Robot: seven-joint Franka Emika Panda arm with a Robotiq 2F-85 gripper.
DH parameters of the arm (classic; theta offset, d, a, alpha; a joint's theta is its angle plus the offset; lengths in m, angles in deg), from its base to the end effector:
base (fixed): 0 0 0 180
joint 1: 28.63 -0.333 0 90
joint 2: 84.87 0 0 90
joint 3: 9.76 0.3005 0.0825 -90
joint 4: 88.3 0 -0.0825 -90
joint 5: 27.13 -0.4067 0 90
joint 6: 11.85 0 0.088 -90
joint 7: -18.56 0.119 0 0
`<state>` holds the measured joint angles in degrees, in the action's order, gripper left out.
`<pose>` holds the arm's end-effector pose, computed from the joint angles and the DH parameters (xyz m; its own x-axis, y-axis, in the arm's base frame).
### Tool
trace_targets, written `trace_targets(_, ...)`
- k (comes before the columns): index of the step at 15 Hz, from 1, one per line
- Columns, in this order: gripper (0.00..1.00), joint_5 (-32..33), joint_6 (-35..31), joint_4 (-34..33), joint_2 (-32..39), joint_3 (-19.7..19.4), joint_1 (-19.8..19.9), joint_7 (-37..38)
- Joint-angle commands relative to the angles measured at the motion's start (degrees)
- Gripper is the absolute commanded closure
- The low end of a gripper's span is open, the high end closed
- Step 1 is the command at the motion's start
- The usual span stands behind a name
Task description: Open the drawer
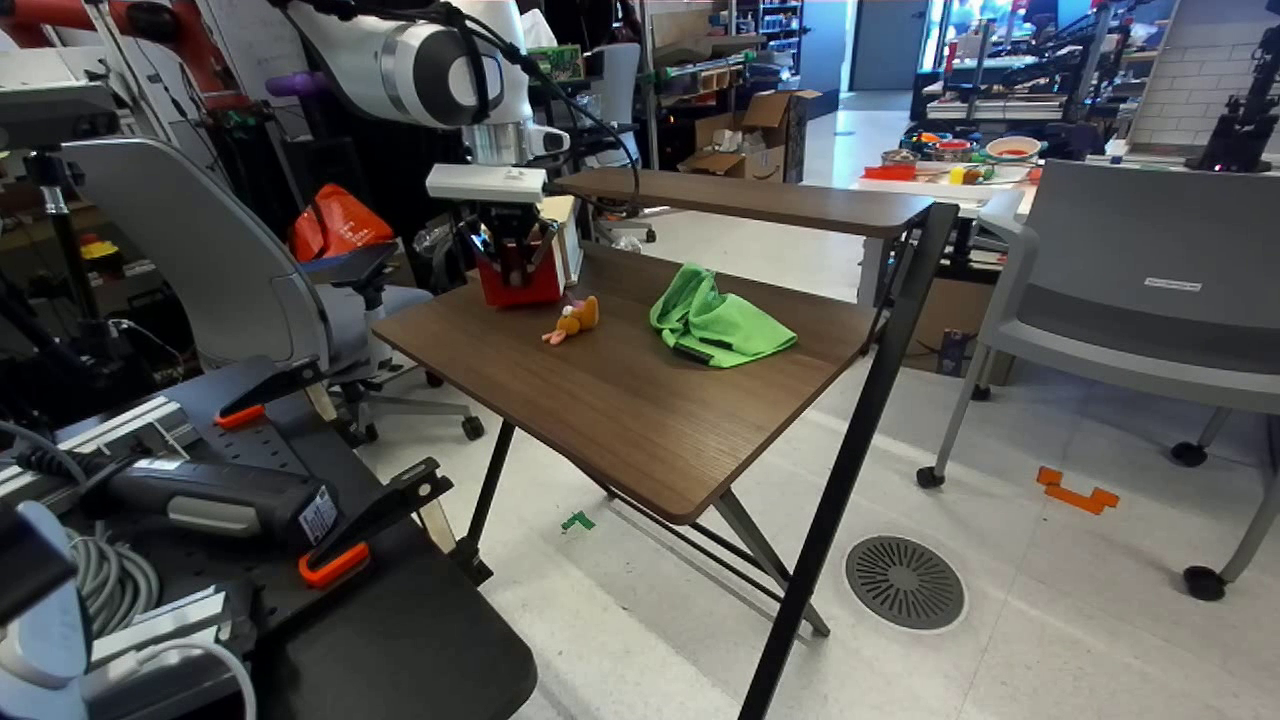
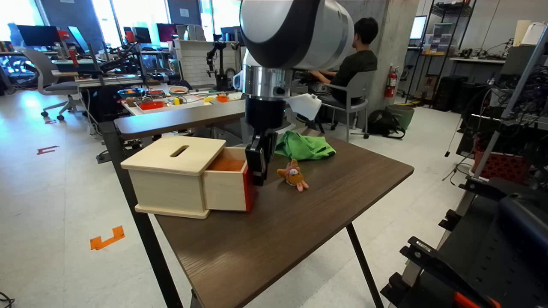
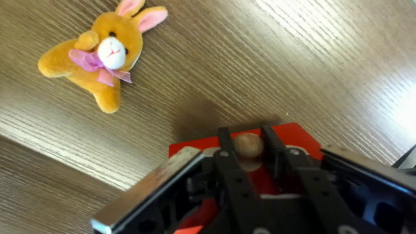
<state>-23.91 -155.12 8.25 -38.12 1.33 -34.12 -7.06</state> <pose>0.6494 0.1866 0.0917 0.7518 0.6568 0.0589 0.6592 -0.7466 -0.0896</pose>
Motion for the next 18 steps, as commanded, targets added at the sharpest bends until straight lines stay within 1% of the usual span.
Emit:
trace_targets(1,0.47,0.89,0.74,2.47,-0.74,-0.98,1.99,0.89)
trace_targets(4,0.27,0.91,0.98,3.56,-0.49,-1.62,3.09,1.22)
trace_targets(7,0.04,0.85,1.3,4.29,-0.43,-2.07,4.33,1.21)
trace_targets(8,0.01,0.8,1.46,4.54,-0.61,-2.0,4.7,1.13)
trace_targets(13,0.0,0.2,1.63,6.31,-4.16,-0.73,6.01,0.12)
trace_targets(16,0.0,-2.29,2.02,7.69,-8.04,2.17,8.18,-1.93)
trace_targets(17,0.0,-0.42,0.54,4.55,-3.61,-0.08,6.03,0.28)
trace_targets(18,0.0,-0.52,0.58,4.74,-4.58,0.18,6.15,0.21)
